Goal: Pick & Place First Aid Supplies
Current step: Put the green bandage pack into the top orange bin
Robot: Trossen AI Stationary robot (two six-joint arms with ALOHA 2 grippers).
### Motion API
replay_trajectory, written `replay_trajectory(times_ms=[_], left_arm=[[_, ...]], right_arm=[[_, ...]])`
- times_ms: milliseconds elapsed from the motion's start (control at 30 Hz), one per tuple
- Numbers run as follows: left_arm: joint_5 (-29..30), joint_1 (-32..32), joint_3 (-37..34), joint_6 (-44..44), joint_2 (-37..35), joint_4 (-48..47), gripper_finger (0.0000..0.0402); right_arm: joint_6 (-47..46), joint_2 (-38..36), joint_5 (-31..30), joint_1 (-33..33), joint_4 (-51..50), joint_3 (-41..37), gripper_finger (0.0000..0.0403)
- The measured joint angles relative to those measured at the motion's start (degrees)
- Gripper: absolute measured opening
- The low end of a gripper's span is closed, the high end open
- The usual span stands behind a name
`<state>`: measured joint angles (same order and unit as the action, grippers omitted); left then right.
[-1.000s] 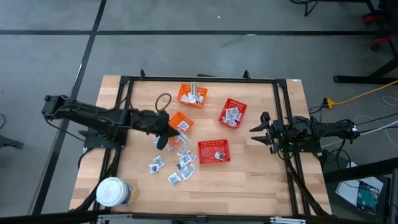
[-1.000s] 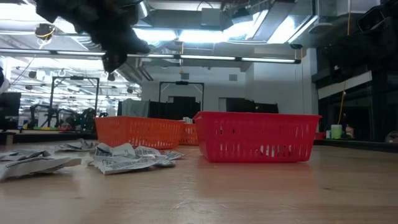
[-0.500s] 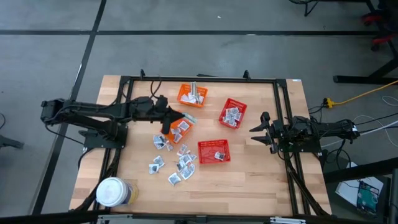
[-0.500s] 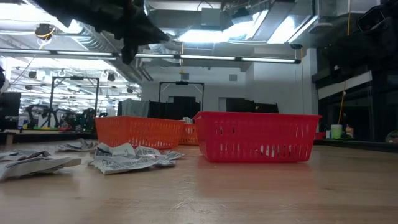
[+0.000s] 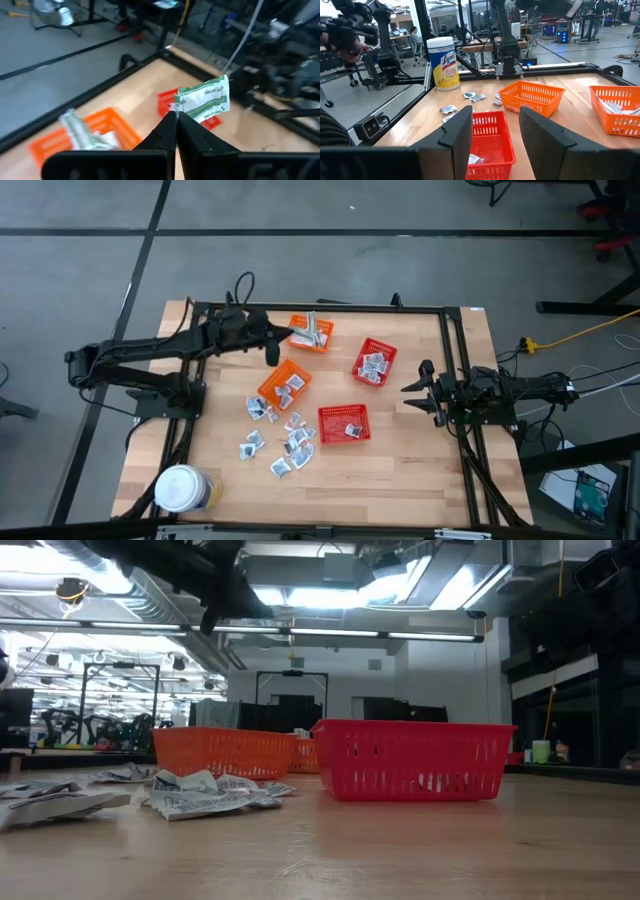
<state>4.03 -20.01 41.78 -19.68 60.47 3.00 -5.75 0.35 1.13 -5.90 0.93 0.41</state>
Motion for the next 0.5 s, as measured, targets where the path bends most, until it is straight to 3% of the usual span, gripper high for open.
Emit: replay_trajectory(times_ms=[233, 500], left_arm=[[-0.04, -4.57, 6.13, 4.73, 5.56, -6.78, 0.0002], [0.93, -7.68, 18.44, 10.24, 17.86, -18.32, 0.0002]], right_arm=[[-0.01, 0.01, 0.01, -0.01, 0.0, -0.01, 0.0163], [0.0, 0.01, 0.01, 0.01, 0.0, 0.0, 0.0163]])
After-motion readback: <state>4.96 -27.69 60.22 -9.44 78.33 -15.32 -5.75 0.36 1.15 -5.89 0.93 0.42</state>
